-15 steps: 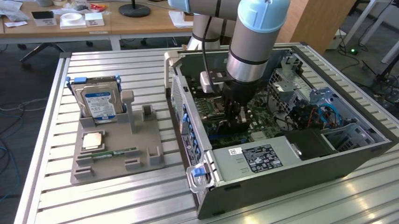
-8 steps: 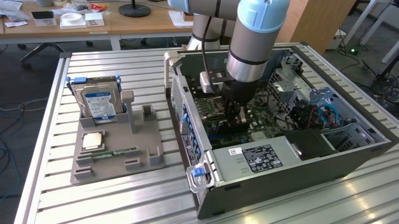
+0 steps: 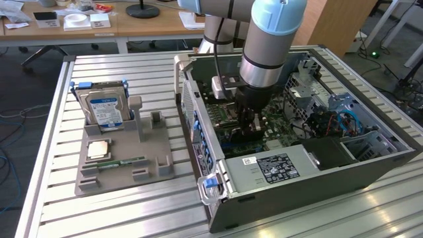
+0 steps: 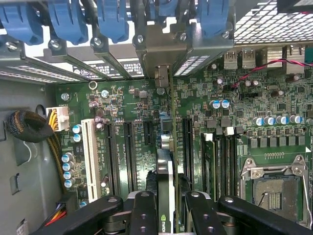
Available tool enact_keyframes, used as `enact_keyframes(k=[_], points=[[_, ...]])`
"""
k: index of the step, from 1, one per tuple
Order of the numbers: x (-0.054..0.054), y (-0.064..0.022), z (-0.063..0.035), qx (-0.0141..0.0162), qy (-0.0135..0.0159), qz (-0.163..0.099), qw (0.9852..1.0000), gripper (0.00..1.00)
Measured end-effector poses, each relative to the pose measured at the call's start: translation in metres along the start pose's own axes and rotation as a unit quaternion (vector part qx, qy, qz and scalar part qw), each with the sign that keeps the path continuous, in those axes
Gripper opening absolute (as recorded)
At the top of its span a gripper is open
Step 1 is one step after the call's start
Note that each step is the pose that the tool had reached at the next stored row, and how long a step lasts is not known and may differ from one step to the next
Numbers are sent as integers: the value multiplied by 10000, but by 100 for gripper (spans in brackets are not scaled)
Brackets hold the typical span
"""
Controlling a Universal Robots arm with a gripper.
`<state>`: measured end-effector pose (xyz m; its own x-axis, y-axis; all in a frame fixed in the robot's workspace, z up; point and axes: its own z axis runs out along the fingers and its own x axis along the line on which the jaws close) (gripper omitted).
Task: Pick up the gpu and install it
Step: 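Insert the gpu into the slot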
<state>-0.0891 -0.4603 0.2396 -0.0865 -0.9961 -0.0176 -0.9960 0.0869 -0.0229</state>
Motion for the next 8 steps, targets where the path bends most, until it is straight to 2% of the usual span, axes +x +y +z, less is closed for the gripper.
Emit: enact_keyframes(k=[8], points=[[-1, 2, 3, -1, -3, 2, 10000, 28]])
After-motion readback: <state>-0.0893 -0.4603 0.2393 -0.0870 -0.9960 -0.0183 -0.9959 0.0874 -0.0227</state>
